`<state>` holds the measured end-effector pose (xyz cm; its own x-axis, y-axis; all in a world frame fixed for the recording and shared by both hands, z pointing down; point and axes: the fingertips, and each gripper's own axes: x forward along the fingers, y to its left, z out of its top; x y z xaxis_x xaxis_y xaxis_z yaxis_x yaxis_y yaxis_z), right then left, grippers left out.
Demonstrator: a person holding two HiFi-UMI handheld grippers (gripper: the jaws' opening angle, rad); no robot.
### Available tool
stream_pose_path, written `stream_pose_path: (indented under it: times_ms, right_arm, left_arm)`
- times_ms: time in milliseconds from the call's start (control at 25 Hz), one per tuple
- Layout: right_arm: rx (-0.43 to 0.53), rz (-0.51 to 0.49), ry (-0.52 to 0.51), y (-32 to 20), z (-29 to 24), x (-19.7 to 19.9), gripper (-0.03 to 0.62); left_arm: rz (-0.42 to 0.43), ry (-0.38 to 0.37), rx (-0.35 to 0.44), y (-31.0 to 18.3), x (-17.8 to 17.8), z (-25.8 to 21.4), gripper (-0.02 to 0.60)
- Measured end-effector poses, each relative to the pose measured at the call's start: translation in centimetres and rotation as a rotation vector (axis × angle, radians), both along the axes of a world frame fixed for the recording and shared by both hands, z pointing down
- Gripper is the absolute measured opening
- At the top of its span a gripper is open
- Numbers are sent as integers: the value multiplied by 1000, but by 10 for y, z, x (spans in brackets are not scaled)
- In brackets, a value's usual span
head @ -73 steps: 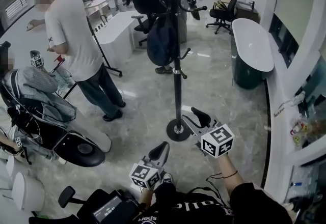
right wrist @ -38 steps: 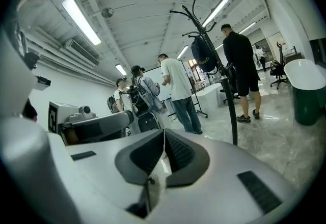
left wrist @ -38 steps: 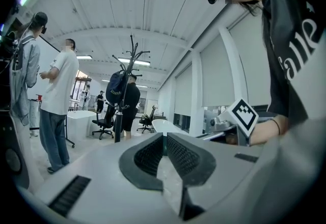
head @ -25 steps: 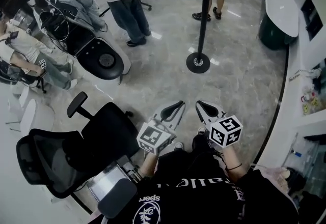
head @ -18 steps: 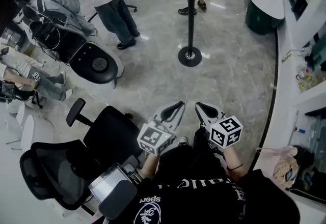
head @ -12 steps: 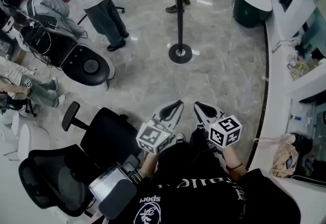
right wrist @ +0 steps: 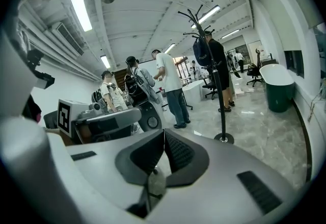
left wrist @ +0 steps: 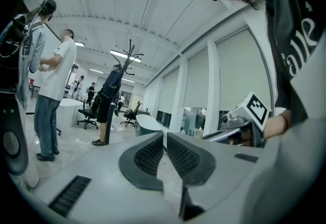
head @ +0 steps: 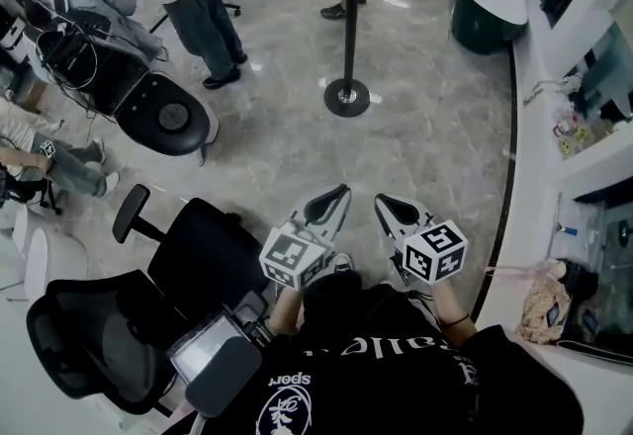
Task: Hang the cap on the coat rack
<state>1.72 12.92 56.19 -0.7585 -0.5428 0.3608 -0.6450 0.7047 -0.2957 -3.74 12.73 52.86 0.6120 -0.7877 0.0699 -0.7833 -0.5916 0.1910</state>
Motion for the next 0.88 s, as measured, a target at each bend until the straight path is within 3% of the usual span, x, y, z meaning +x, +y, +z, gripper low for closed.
stream_pose_path:
  times_ms: [200, 320, 480, 720, 880]
  right_arm:
    - [10, -12, 12, -1, -3, 1, 18]
    - [9, -2, 14, -3, -3, 6, 18]
    - [10, 19, 12, -4, -1, 19, 18]
    - [3, 40, 1, -8, 0, 40, 18]
    - [-3, 45, 0, -13, 3, 48, 18]
  left_arm:
    - [-7, -1, 6, -4, 2, 1, 23]
    - [28, -12, -23, -3, 14, -4, 23]
    - [77, -26, 1, -2, 32, 1, 23]
    - [102, -56, -31, -2, 56, 1, 23]
    - [109, -53, -2, -7, 61, 8, 23]
